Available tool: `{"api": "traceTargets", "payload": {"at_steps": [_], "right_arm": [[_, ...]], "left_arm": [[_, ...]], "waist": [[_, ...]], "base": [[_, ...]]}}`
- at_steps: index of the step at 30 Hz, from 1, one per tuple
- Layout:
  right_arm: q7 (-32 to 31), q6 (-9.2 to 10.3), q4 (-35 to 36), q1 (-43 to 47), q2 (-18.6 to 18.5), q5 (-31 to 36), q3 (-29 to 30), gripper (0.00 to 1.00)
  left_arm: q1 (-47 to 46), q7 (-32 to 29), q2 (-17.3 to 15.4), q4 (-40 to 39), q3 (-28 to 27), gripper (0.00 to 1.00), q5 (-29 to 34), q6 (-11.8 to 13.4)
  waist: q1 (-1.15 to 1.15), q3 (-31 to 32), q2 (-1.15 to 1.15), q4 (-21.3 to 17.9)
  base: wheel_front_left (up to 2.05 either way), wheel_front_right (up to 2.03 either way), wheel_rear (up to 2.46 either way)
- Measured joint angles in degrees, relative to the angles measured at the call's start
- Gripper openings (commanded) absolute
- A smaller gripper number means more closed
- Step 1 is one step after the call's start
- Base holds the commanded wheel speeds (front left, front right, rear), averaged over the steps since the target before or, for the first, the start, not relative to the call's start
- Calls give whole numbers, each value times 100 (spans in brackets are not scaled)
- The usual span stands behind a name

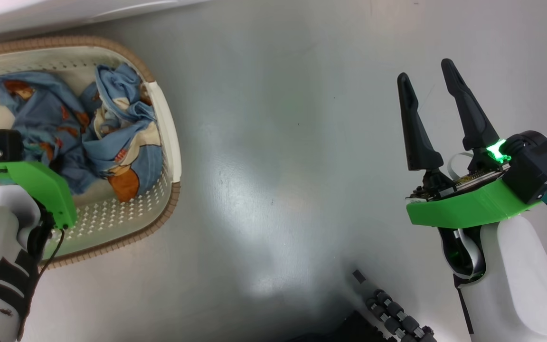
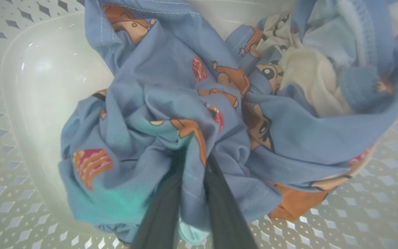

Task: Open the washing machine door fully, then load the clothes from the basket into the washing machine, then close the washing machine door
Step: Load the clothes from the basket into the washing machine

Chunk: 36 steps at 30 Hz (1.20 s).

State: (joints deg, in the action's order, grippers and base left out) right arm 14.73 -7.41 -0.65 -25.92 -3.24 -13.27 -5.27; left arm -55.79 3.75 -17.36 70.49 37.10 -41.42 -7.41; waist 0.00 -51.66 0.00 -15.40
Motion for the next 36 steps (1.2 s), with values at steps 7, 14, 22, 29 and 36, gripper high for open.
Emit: {"api": "traceTargets", "payload": {"at_steps": [7, 14, 22, 29, 36], "right_arm": [[0, 0, -1, 0, 3, 1, 30, 100], [0, 0, -76, 2, 4, 2, 44, 100], [0, 0, -263, 147, -25, 16, 25, 100], [0, 0, -435, 554, -207, 16, 49, 100], [0, 0, -526, 923, -318, 18, 97, 100]], "left_arm": [[4, 91, 21, 58, 99, 0, -248, 0], [126, 563, 103, 53, 83, 0, -527, 0], [744, 1002, 182, -205, 159, 0, -802, 0], [1093, 1047, 197, -626, 91, 0, -846, 0], [1679, 1047, 190, -1294, -598, 0, -255, 0]], "waist": [[0, 140, 0, 31], [0, 431, 0, 118], [0, 1057, 0, 250], [0, 1694, 0, 416], [0, 2344, 0, 582]], "base": [[0, 0, 0], [0, 0, 0], [0, 0, 0], [0, 0, 0], [0, 0, 0]]}}
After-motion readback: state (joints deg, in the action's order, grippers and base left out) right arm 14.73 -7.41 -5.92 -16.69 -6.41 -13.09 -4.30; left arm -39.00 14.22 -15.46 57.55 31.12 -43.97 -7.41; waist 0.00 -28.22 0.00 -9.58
